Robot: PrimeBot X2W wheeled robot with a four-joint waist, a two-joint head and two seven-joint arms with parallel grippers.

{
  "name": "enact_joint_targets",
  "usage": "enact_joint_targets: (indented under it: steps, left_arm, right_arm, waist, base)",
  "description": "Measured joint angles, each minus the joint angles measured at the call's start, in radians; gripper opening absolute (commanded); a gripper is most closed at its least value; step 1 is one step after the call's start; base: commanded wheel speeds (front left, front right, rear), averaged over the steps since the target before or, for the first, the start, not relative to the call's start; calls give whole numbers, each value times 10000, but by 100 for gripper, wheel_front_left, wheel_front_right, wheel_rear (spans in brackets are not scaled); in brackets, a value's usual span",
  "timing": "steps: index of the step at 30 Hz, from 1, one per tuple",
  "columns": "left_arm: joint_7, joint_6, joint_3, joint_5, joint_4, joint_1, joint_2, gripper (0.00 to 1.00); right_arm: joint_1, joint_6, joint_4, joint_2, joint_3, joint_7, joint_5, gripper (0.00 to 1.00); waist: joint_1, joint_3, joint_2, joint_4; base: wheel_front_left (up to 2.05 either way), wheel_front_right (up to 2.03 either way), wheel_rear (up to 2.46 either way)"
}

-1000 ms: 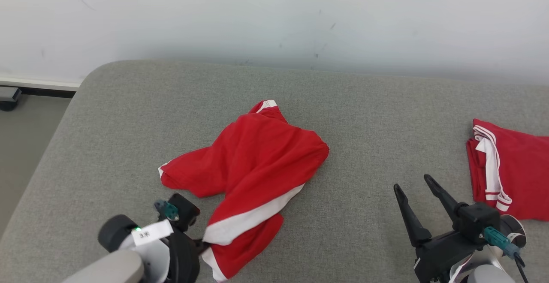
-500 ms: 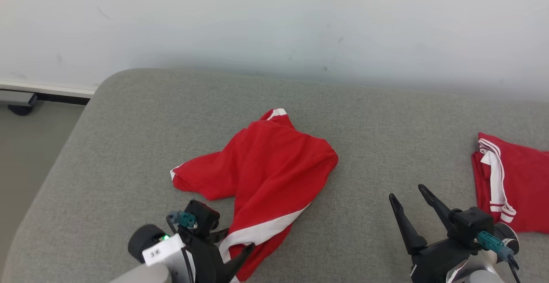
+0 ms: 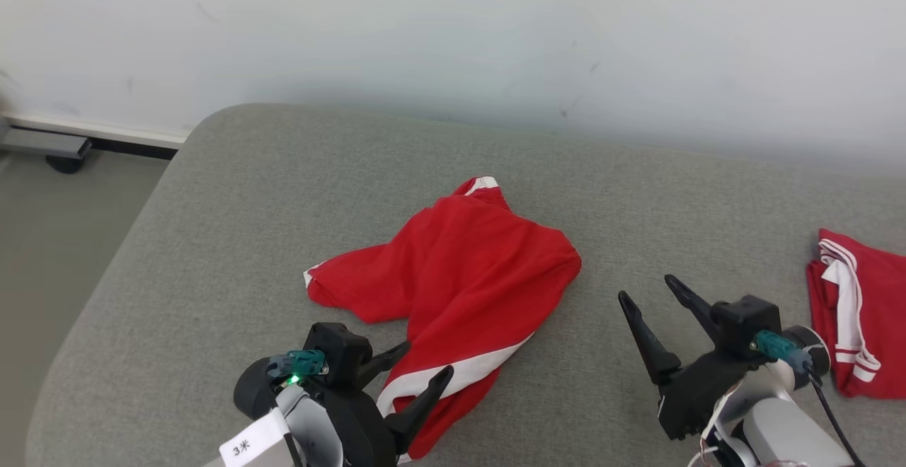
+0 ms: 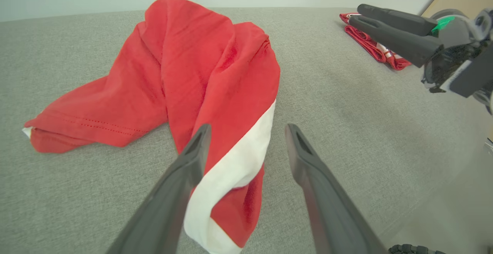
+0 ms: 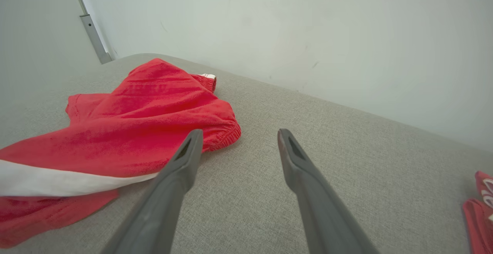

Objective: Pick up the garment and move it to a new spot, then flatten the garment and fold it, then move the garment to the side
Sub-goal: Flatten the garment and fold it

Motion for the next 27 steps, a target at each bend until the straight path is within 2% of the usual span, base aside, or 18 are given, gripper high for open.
enact_joint_targets:
  steps: [9, 18, 27]
  left_arm:
    - [-554, 242, 247, 6, -151, 9, -136, 100]
    - [-901, 274, 284, 165, -336, 1, -564, 100]
    - [-1091, 305, 309, 297, -320, -1, -669, 100]
  right_arm:
    - [-1591, 174, 1810, 309, 240, 725, 90, 100]
    - [-2848, 334, 3845, 621, 286, 1440, 334, 100]
    - [-3454, 347, 5244, 1057, 109, 1996, 788, 100]
  waist:
    - [1, 168, 1, 466]
    - [0, 466, 1, 1035]
    - [0, 801, 1, 1504]
  base:
    - [0, 0, 0]
    - [0, 0, 0]
    - [0, 0, 0]
